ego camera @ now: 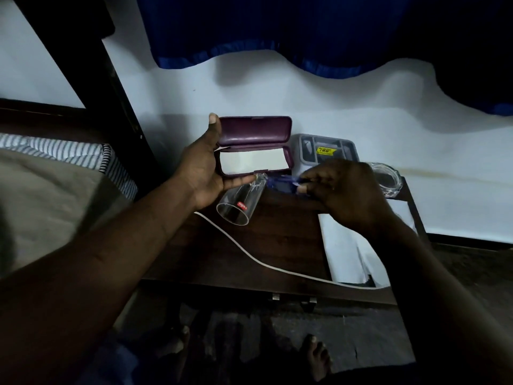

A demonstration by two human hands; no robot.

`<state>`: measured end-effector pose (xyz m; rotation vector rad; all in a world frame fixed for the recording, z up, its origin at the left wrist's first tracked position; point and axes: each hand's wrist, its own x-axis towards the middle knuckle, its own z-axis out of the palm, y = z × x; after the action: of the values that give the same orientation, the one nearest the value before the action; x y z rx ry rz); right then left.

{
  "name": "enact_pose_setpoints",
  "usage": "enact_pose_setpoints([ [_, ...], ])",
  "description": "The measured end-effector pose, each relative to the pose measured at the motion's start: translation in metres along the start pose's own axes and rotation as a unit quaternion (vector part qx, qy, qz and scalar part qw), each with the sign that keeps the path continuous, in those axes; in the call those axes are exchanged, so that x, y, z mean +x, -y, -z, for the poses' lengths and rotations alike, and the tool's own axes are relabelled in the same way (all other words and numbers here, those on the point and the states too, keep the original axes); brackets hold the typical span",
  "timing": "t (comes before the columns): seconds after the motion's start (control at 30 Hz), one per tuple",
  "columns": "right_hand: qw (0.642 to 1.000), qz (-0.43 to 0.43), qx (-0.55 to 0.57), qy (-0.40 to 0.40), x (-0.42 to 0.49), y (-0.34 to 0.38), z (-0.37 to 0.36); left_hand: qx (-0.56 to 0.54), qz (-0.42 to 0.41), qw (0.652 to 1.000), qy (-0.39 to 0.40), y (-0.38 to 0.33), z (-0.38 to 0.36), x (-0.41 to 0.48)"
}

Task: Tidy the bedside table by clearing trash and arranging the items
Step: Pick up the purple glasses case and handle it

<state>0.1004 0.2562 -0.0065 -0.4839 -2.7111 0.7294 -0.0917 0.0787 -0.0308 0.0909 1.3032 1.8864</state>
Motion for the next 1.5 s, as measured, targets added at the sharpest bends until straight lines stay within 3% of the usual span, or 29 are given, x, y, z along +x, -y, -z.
enact_pose_setpoints([
  [0.13, 0.991, 0.09, -0.04, -0.095, 0.006, 0.01, -0.003, 0.029, 0.037, 0.999, 0.027, 0.008, -0.007, -0.003],
  [0.3, 0.984, 0.097, -0.059, -0.136, 0.009, 0.015, -0.013, 0.029, 0.077, 0.994, 0.066, 0.02, -0.02, -0.011],
  [0.63, 0.991, 0.089, -0.052, -0.08, 0.014, 0.017, -0.027, 0.031, 0.091, 0.993, 0.076, 0.02, -0.023, -0.015],
  [1.2, 0.992, 0.086, -0.062, -0.07, 0.014, 0.014, -0.033, 0.033, 0.09, 0.993, 0.069, 0.016, -0.025, -0.018],
  [1.5, 0.996, 0.046, 0.032, -0.074, 0.014, 0.007, -0.019, 0.04, 0.087, 0.993, 0.063, 0.013, -0.02, -0.014],
])
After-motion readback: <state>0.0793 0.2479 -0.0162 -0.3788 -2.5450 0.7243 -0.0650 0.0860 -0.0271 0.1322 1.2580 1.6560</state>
